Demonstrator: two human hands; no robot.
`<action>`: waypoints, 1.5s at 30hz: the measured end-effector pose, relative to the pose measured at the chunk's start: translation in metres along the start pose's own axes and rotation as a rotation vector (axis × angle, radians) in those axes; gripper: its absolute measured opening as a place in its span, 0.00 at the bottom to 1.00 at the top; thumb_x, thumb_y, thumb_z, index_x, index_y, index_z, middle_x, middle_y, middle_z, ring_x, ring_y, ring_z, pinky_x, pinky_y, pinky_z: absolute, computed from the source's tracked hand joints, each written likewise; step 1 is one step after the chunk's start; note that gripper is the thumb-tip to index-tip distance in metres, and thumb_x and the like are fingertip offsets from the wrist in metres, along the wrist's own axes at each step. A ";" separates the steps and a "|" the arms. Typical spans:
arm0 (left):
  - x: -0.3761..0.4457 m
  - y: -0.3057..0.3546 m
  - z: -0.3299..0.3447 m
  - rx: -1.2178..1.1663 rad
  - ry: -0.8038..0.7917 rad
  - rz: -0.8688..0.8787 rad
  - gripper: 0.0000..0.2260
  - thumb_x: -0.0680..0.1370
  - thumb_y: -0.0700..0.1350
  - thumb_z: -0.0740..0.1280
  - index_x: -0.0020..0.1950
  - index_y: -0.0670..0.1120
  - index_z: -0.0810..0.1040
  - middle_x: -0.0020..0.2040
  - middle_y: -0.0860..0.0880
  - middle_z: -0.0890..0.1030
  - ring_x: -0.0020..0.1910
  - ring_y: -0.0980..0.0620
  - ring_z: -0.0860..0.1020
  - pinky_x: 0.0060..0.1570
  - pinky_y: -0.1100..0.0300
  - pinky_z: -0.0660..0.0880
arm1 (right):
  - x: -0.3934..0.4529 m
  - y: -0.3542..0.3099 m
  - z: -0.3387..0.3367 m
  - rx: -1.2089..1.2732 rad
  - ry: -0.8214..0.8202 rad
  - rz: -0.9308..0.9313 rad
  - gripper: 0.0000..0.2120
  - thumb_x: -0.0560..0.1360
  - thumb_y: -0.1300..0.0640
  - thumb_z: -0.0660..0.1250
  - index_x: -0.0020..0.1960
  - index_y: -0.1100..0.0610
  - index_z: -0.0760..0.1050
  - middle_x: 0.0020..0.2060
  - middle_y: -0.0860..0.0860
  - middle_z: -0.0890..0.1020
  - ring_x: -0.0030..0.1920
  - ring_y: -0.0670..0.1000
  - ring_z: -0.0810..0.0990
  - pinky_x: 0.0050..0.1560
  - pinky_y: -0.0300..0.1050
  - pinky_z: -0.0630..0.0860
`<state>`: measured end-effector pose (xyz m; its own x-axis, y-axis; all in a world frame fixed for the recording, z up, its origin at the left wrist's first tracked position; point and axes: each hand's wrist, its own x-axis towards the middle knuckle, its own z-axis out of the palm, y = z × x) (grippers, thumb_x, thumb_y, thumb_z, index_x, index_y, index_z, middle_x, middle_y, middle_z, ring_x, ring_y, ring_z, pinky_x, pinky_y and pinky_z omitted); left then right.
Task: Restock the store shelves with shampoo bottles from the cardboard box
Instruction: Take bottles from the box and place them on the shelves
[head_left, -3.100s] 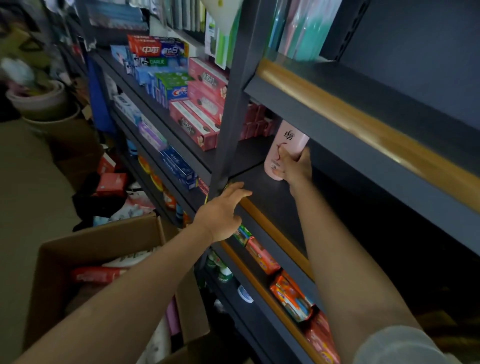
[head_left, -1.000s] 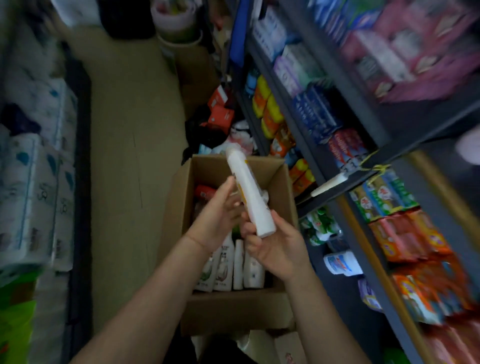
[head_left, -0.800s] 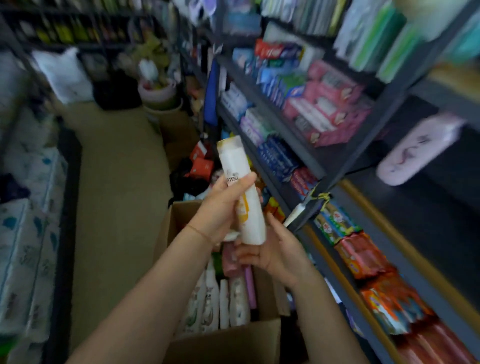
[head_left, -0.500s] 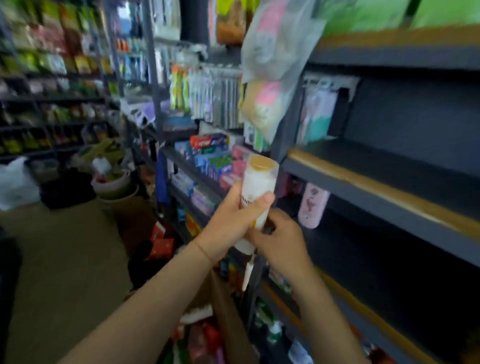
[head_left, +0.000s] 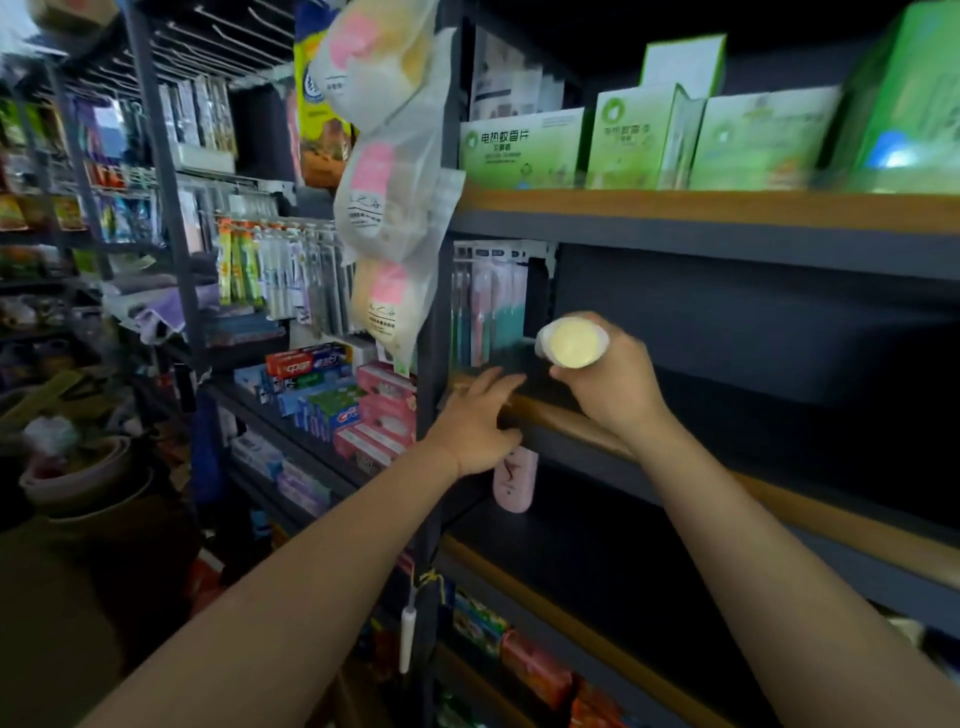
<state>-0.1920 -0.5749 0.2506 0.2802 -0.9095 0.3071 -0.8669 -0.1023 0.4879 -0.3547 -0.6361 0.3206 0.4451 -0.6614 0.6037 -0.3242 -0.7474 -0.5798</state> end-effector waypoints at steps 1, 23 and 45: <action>0.000 -0.002 0.002 0.038 0.020 0.012 0.31 0.77 0.48 0.67 0.79 0.57 0.59 0.81 0.49 0.54 0.78 0.42 0.55 0.76 0.50 0.55 | 0.008 0.002 0.001 -0.030 -0.026 0.046 0.23 0.69 0.63 0.76 0.63 0.59 0.77 0.59 0.56 0.81 0.61 0.56 0.78 0.56 0.41 0.71; -0.002 -0.014 -0.005 -0.159 0.025 0.040 0.31 0.78 0.44 0.69 0.78 0.58 0.63 0.80 0.54 0.56 0.76 0.54 0.60 0.72 0.63 0.58 | 0.137 0.044 0.076 0.268 -0.387 0.590 0.21 0.75 0.61 0.72 0.66 0.62 0.71 0.60 0.61 0.79 0.58 0.60 0.80 0.45 0.56 0.79; -0.120 -0.120 0.052 -0.578 0.373 -0.322 0.12 0.76 0.38 0.65 0.48 0.56 0.80 0.54 0.44 0.79 0.54 0.47 0.79 0.58 0.50 0.77 | -0.039 -0.018 0.153 0.419 -0.308 0.006 0.08 0.77 0.65 0.67 0.44 0.53 0.72 0.36 0.56 0.79 0.33 0.53 0.81 0.35 0.48 0.78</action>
<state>-0.1430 -0.4746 0.1123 0.6924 -0.6638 0.2828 -0.3932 -0.0185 0.9193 -0.2388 -0.5877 0.2240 0.6897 -0.5694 0.4473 0.0063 -0.6129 -0.7901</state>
